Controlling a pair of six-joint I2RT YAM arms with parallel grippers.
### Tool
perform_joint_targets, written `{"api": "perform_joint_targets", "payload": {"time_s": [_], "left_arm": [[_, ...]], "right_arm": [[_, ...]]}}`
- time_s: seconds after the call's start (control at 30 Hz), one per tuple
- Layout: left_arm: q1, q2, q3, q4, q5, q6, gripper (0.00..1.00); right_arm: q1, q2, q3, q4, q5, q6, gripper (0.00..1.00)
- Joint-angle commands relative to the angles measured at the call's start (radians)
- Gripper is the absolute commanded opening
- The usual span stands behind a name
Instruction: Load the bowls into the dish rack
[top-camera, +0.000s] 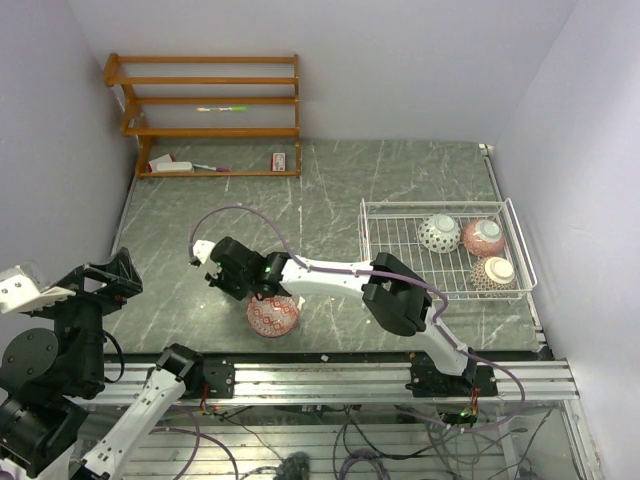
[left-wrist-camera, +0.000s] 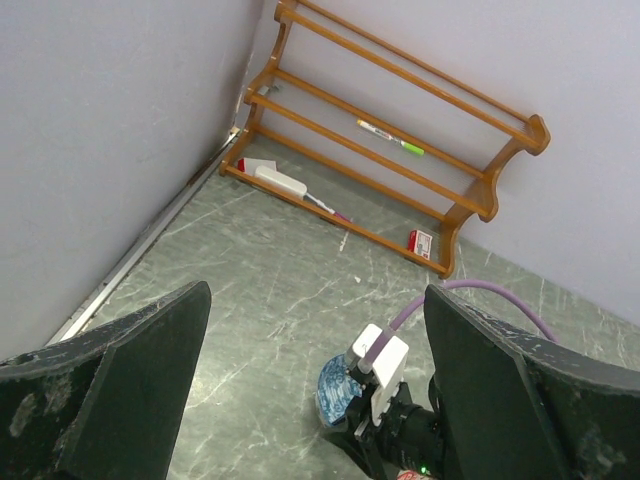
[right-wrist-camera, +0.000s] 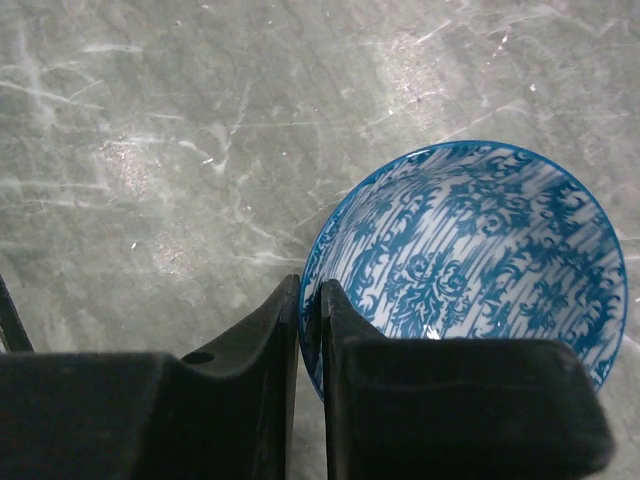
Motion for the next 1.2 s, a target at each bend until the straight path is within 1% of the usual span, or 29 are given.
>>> {"api": "perform_joint_targets", "payload": {"time_s": [0.0,0.1,0.2,0.3,0.37,0.43,0.47,0.53,0.57,0.67,0.8,0.87,0.9,0.97,1.03,1.07,1.13,1.17], "left_arm": [[0.008,-0.012,0.003,-0.013,-0.018,0.002,0.99],[0.007,-0.011,0.002,-0.016,-0.018,0.001,0.99],[0.007,-0.014,-0.001,-0.019,-0.019,-0.002,0.99],[0.007,-0.016,-0.001,-0.023,-0.018,-0.006,0.99],[0.007,-0.015,0.001,-0.024,-0.019,-0.007,0.99],[0.007,-0.018,0.003,-0.027,-0.020,-0.008,0.99],[0.007,-0.017,0.004,-0.025,-0.020,-0.008,0.99],[0.007,-0.014,0.006,-0.025,-0.017,-0.008,0.99],[0.008,-0.013,0.007,-0.025,-0.016,-0.008,0.99],[0.007,-0.008,0.008,-0.018,-0.012,-0.008,0.99],[0.007,-0.001,0.005,-0.004,-0.006,-0.002,0.99],[0.009,0.007,0.007,0.002,-0.003,0.004,0.99],[0.008,0.011,0.008,0.006,-0.002,0.006,0.99],[0.007,0.018,0.009,0.017,0.005,0.011,0.99],[0.007,0.026,0.005,0.028,0.016,0.013,0.99],[0.007,0.029,0.002,0.033,0.019,0.013,0.99],[0.007,0.033,-0.006,0.045,0.031,0.013,0.99],[0.007,0.036,-0.012,0.051,0.035,0.012,0.99]], "right_arm": [[0.001,0.028,0.026,-0.022,0.041,-0.003,0.10],[0.001,0.035,0.024,-0.021,0.058,-0.006,0.12],[0.001,0.045,0.033,-0.029,0.073,-0.005,0.20],[0.001,0.053,0.037,-0.036,0.078,-0.005,0.26],[0.002,0.059,0.043,-0.041,0.083,-0.004,0.27],[0.002,0.057,0.040,-0.038,0.092,-0.001,0.24],[0.002,0.052,0.036,-0.033,0.096,0.004,0.20],[0.002,0.036,0.023,-0.016,0.096,0.011,0.06],[0.002,0.023,0.017,-0.006,0.091,0.012,0.00],[0.001,-0.030,-0.013,0.044,0.073,0.022,0.00],[-0.009,-0.155,-0.088,0.138,0.024,0.062,0.00],[-0.032,-0.246,-0.169,0.221,-0.026,0.109,0.00],[-0.050,-0.319,-0.216,0.265,-0.065,0.142,0.00],[-0.109,-0.424,-0.327,0.381,-0.171,0.214,0.00],[-0.173,-0.531,-0.452,0.529,-0.323,0.305,0.00],[-0.206,-0.585,-0.515,0.601,-0.374,0.347,0.00],[-0.270,-0.684,-0.623,0.721,-0.434,0.422,0.00],[-0.297,-0.734,-0.665,0.750,-0.438,0.435,0.00]]}}
